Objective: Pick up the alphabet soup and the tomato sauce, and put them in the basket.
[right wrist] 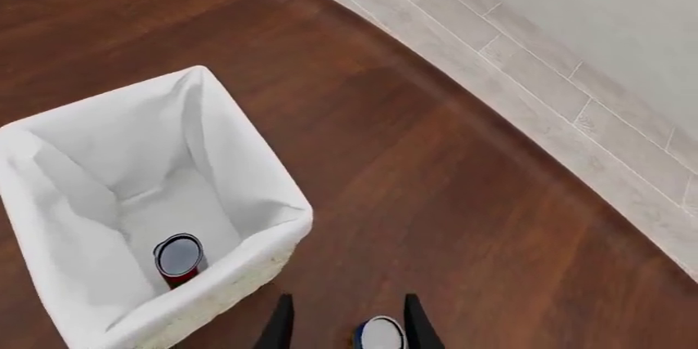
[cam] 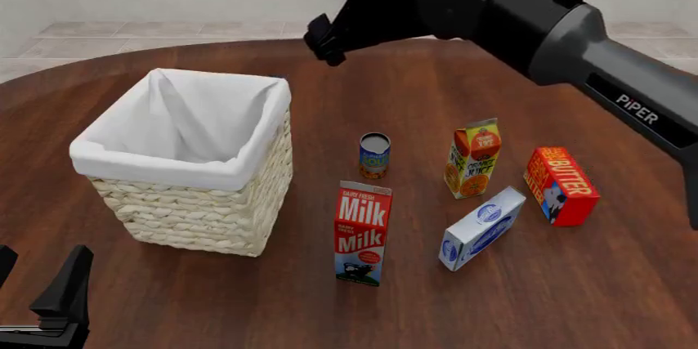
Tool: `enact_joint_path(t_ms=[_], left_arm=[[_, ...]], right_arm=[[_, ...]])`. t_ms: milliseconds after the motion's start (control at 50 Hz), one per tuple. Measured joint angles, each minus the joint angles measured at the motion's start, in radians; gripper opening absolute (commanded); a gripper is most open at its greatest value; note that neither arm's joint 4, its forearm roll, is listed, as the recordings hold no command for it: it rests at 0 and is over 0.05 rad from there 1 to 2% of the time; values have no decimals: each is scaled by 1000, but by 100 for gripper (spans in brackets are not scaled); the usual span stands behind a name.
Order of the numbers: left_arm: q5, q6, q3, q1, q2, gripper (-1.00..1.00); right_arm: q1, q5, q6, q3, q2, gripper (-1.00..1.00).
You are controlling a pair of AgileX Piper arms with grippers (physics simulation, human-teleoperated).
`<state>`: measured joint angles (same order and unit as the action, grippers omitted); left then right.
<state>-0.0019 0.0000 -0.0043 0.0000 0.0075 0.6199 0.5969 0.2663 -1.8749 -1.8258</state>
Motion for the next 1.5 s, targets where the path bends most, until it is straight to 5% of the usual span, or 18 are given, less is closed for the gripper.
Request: enact_joint_path(t_ms=[440, 980, 1500], left_arm=[[0, 0, 0, 0, 0, 100], [0, 0, 0, 0, 0, 100], [0, 0, 0, 0, 0, 100]], right_arm=[[-83, -6, -12, 46, 1, 100], [-200, 86, -18, -27, -95, 100], [-209, 129, -43, -55, -172, 100]])
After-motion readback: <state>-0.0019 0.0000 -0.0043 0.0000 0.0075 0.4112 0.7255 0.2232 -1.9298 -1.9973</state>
